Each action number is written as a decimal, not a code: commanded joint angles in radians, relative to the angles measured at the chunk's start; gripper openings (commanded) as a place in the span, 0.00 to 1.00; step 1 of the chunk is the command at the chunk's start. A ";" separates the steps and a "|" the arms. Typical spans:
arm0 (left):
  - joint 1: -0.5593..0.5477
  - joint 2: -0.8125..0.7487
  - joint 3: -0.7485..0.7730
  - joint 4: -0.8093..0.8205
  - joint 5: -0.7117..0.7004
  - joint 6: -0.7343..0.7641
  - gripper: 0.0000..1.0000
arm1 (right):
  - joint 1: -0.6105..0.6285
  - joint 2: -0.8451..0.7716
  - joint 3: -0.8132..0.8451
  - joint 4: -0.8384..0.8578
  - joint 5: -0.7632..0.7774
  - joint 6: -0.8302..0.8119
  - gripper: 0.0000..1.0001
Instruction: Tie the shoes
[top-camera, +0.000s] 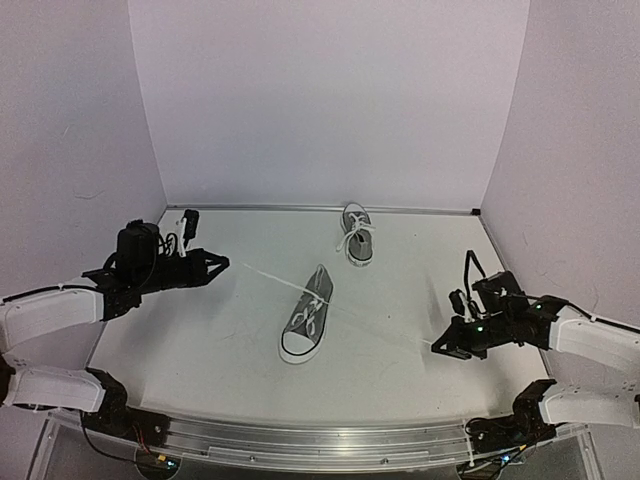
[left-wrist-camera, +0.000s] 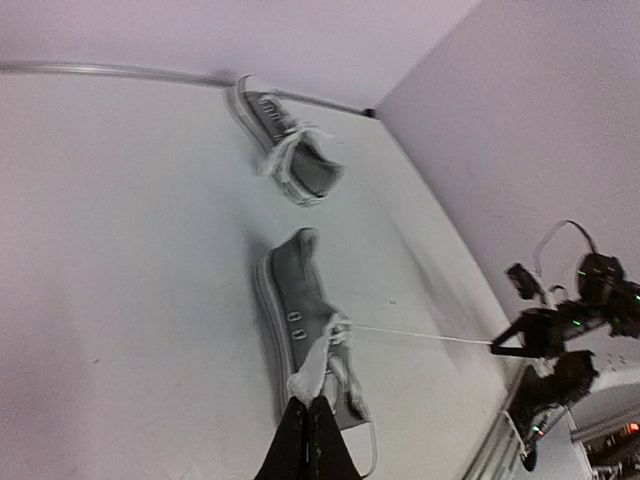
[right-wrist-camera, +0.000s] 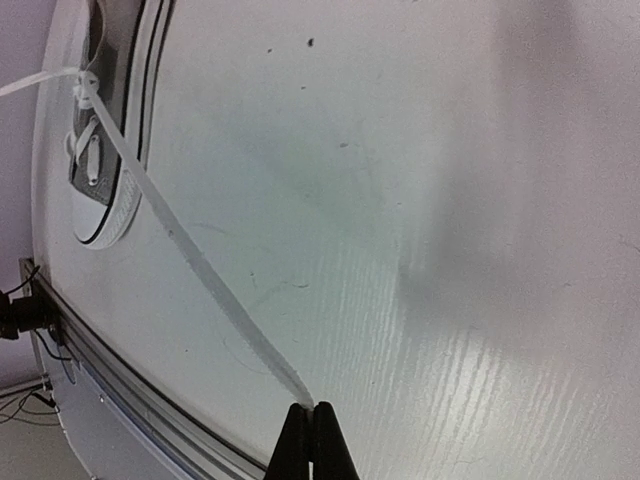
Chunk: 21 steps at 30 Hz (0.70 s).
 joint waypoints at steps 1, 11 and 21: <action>0.010 0.073 0.053 -0.141 -0.408 -0.147 0.00 | -0.004 -0.044 -0.021 -0.052 0.190 0.179 0.00; 0.050 0.273 0.193 -0.362 -0.659 -0.212 0.00 | -0.008 0.157 0.058 -0.036 0.422 0.260 0.00; 0.109 0.363 0.215 -0.406 -0.644 -0.173 0.00 | -0.039 0.298 0.099 -0.013 0.449 0.219 0.00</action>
